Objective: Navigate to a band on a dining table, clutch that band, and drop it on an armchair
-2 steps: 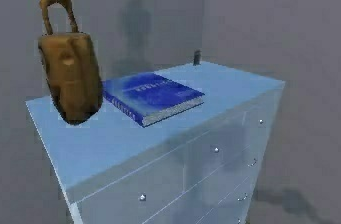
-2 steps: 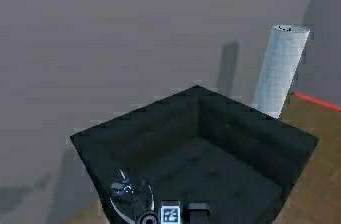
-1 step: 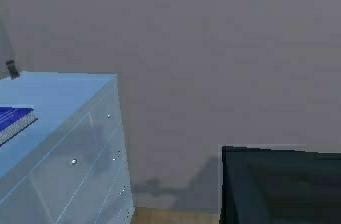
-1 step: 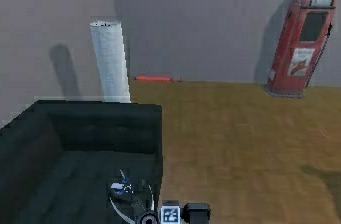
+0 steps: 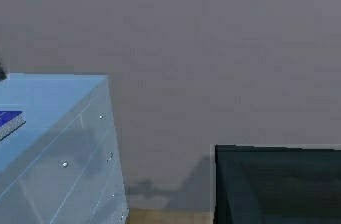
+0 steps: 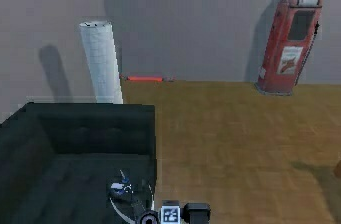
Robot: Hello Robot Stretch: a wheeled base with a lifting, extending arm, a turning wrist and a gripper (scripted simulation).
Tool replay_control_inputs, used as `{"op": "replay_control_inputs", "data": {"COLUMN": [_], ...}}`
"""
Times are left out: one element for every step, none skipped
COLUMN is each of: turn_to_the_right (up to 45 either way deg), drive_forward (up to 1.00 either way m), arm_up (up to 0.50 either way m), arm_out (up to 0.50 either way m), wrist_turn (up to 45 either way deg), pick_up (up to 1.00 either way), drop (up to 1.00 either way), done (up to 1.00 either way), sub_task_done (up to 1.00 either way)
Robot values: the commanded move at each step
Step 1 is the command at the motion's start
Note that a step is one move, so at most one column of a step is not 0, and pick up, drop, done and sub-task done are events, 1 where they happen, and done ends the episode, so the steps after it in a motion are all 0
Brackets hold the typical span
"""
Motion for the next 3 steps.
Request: {"op": "replay_control_inputs", "data": {"turn_to_the_right": [3.0, 0.0, 0.0], "drive_forward": [0.00, 0.15, 0.45], "arm_up": [0.00, 0.00, 0.00], "arm_out": [0.00, 0.00, 0.00], "wrist_turn": [0.0, 0.0, 0.0], "pick_up": [0.00, 0.00, 0.00], "drop": [0.00, 0.00, 0.00], "done": [0.00, 0.00, 0.00], "sub_task_done": [0.00, 0.00, 0.00]}}
